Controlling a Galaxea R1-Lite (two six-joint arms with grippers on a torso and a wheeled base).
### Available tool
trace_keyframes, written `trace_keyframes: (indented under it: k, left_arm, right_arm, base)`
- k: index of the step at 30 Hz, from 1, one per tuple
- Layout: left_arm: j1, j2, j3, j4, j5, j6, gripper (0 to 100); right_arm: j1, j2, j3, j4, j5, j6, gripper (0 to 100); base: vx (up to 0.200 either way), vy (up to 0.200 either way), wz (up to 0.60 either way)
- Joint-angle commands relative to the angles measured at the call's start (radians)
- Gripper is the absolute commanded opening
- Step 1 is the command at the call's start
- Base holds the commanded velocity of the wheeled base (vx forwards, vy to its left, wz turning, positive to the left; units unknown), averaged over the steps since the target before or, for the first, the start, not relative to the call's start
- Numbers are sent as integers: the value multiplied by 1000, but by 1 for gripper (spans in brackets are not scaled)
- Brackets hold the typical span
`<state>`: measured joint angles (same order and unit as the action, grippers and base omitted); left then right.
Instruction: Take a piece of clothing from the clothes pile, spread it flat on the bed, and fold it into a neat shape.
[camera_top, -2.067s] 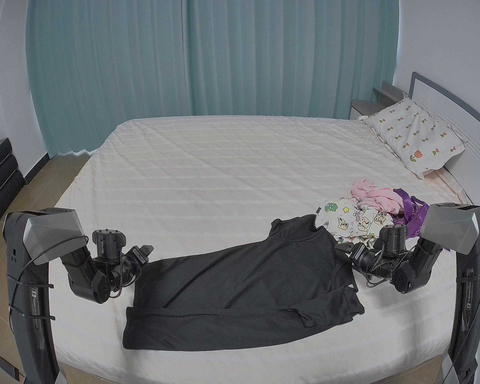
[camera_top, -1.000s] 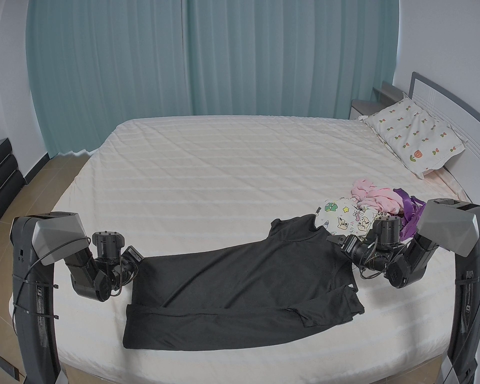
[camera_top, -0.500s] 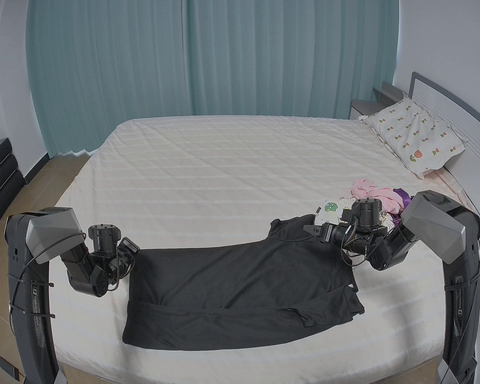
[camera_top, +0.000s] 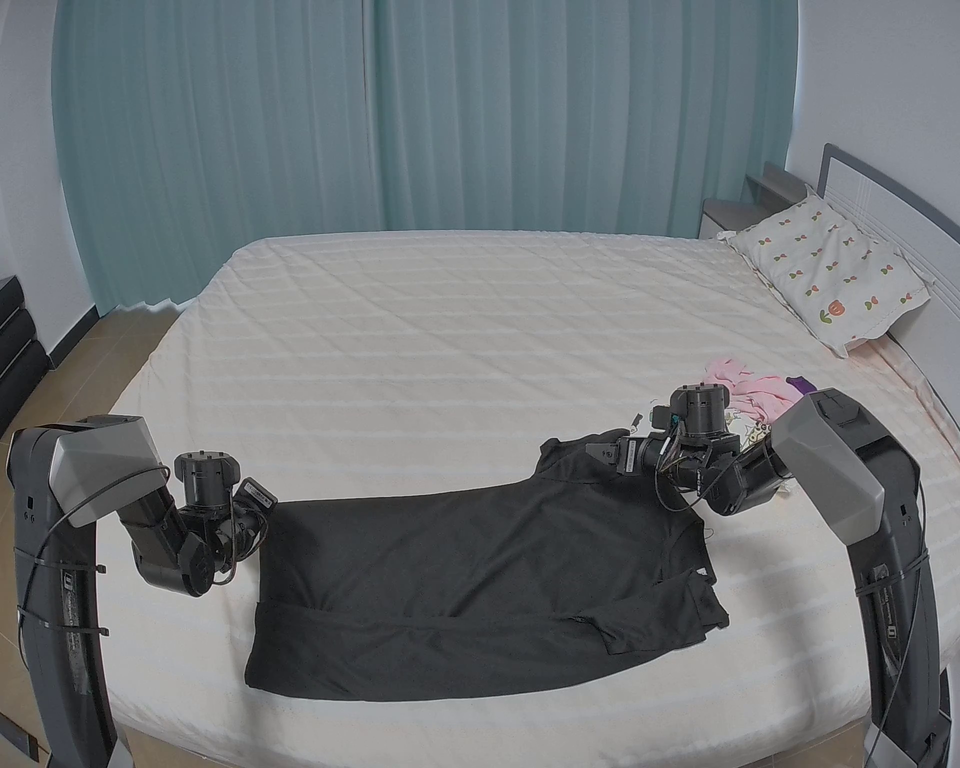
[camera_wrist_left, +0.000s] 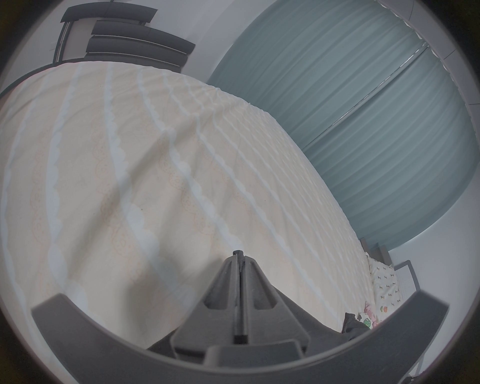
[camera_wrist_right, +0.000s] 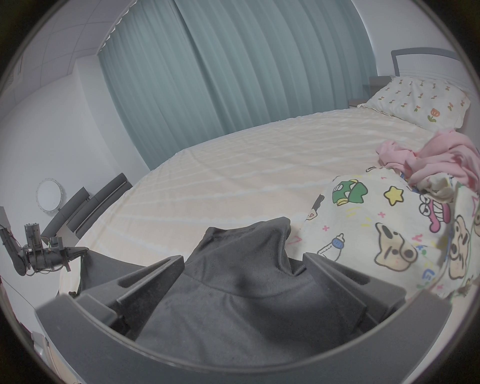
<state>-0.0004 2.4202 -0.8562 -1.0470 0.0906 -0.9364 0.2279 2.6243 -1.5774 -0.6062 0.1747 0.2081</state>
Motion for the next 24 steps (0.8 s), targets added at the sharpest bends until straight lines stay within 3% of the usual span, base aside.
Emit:
trace_keyframes:
  k: [1,3,4,15,24]
  left_arm:
    - [-1,-3,5,-1,0,-1,0]
    - [0,-3,5,-1,0,-1,0]
    - [0,-3,5,-1,0,-1,0]
    - [0,-16,9,-1,1,-1,0]
    - [0,-52,26,-2,3,2,0]
  right_arm:
    - [-1,89,-81,20,-4,-3,100]
    - [-2,103,-108,39,-4,-3,100]
    - [-2,111,-119,43,-4,-1,0]
    - [-12,85,-127,16,-7,74,0]
    - [-30,-4,30,-138,-30,113,0]
  base:
    - [0,0,0]
    - [0,0,0]
    - [0,0,0]
    - [0,0,0]
    - [0,0,0]
